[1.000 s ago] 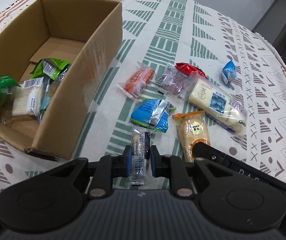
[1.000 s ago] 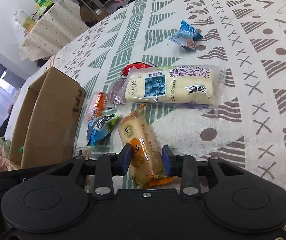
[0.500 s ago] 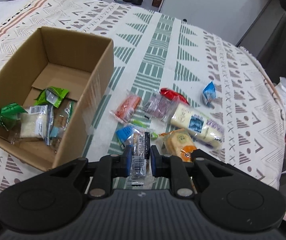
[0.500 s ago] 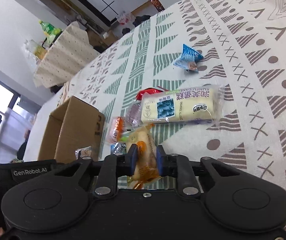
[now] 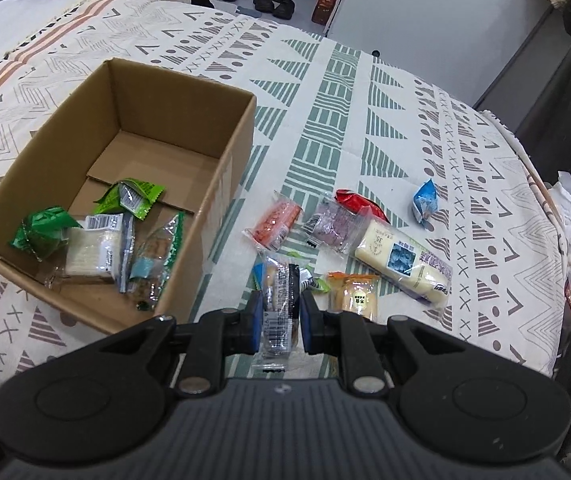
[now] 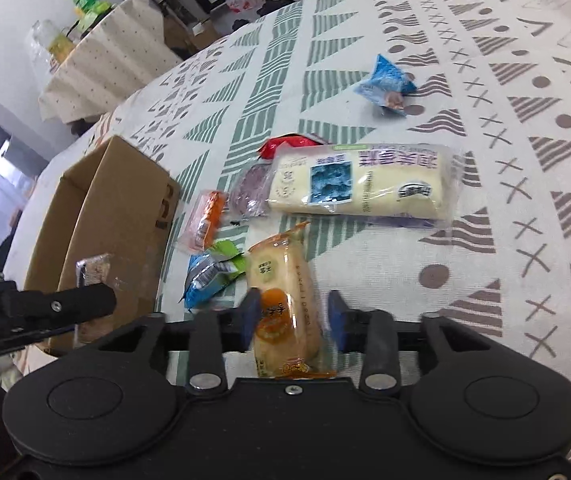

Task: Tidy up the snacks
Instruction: 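Close right tool on the orange-labelled pastry and lift it, then carry both snacks over the box and open both tools to drop them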

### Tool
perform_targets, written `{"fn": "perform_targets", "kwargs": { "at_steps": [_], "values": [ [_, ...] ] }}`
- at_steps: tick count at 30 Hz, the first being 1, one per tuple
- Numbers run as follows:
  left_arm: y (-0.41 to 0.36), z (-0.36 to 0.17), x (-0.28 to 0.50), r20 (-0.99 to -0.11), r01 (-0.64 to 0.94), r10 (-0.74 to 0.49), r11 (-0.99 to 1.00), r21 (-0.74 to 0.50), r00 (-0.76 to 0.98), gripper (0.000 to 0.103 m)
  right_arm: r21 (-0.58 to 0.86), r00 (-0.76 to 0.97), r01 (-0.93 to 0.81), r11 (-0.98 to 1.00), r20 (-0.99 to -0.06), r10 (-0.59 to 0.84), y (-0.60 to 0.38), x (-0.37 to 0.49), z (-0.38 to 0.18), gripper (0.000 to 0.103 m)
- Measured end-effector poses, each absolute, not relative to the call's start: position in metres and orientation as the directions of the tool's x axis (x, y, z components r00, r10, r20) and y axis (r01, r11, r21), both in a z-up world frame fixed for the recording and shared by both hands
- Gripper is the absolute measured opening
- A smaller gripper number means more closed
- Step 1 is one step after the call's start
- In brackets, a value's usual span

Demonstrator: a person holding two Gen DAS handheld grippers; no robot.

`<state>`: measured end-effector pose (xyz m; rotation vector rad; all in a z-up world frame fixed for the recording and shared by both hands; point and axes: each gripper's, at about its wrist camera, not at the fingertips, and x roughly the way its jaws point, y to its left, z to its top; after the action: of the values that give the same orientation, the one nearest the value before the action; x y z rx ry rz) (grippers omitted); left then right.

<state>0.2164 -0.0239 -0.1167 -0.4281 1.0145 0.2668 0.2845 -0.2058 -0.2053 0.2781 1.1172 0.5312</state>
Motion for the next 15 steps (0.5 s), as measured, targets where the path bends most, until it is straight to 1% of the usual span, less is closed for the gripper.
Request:
{"fn": "perform_targets", "kwargs": {
  "at_steps": [1,3,5,6,8,12,15],
  "values": [
    [-0.023,-0.115,0.216,-0.860,-0.407,0.017,0.886,-0.224,0.509,0.018,0.452,0.331,-0.279,0.847,-0.783,0.527,-0.202,0.284,-0.205,0.049],
    [-0.021,-0.113,0.215,-0.858,-0.407,0.018,0.885,-0.225,0.514,0.018,0.411,0.318,-0.303,0.860,-0.807,0.498,-0.193,0.282,-0.207,0.049],
    [-0.019,-0.112,0.214,-0.857,-0.407,0.016,0.884,-0.229,0.516,0.018,0.375,0.317,-0.330,0.866,-0.820,0.476,-0.186,0.281,-0.209,0.042],
    [-0.018,-0.112,0.213,-0.856,-0.407,0.014,0.884,-0.231,0.517,0.018,0.367,0.316,-0.341,0.865,-0.822,0.473,-0.184,0.280,-0.209,0.036],
    [-0.016,-0.110,0.212,-0.854,-0.407,0.015,0.883,-0.233,0.520,0.018,0.367,0.314,-0.345,0.864,-0.822,0.474,-0.183,0.279,-0.208,0.034],
    [-0.015,-0.096,0.206,-0.828,-0.382,0.014,0.891,-0.243,0.561,0.018,0.367,0.352,-0.345,0.864,-0.803,0.482,-0.190,0.276,-0.195,0.034],
    [-0.012,-0.086,0.204,-0.814,-0.373,0.008,0.891,-0.258,0.581,0.018,0.404,0.398,-0.334,0.852,-0.759,0.515,-0.200,0.272,-0.176,0.034]
  ]
}}
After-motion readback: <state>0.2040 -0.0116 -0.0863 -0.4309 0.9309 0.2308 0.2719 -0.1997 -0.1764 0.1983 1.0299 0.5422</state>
